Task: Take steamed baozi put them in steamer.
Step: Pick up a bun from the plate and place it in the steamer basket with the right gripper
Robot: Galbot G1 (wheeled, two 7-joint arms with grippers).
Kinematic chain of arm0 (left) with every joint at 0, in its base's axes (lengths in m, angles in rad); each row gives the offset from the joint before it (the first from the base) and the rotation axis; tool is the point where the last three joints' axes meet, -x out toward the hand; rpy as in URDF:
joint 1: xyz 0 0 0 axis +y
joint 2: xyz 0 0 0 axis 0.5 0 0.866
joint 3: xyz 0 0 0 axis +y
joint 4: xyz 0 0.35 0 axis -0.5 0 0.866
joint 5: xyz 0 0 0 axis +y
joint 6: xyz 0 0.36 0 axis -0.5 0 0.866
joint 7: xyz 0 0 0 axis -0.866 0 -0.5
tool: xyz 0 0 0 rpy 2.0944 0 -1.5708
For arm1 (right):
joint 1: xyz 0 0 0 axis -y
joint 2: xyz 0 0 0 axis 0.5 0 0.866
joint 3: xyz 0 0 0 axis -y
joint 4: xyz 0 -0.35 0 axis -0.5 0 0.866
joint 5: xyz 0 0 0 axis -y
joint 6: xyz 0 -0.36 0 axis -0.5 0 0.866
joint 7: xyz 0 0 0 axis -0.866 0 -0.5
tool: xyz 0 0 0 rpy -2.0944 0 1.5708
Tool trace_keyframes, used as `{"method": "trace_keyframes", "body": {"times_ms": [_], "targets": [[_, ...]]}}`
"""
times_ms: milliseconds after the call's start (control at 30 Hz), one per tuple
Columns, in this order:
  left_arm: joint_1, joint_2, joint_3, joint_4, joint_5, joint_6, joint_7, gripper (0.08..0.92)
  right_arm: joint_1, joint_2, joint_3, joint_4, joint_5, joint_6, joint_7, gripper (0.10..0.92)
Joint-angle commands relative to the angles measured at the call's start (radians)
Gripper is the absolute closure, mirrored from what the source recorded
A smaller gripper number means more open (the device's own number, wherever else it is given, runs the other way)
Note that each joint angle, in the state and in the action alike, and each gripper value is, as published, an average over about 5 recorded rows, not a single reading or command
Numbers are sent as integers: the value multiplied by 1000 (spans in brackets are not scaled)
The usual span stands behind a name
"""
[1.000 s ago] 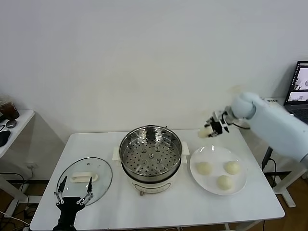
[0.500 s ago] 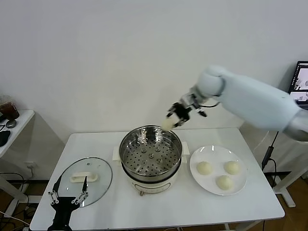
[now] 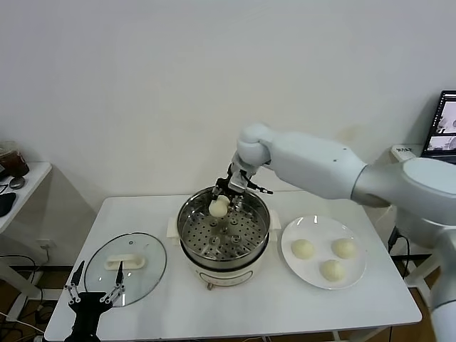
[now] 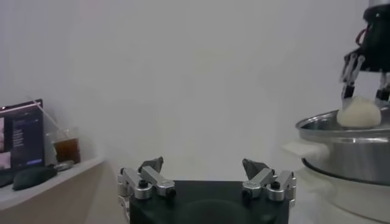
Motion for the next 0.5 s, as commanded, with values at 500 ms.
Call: {"method": "trace_keyframes", "body": {"times_ms": [500], "targets": [[-7,-5,-4,9,2,-1,0,177,-99,81,69,-127,-333,216,116,537]]}}
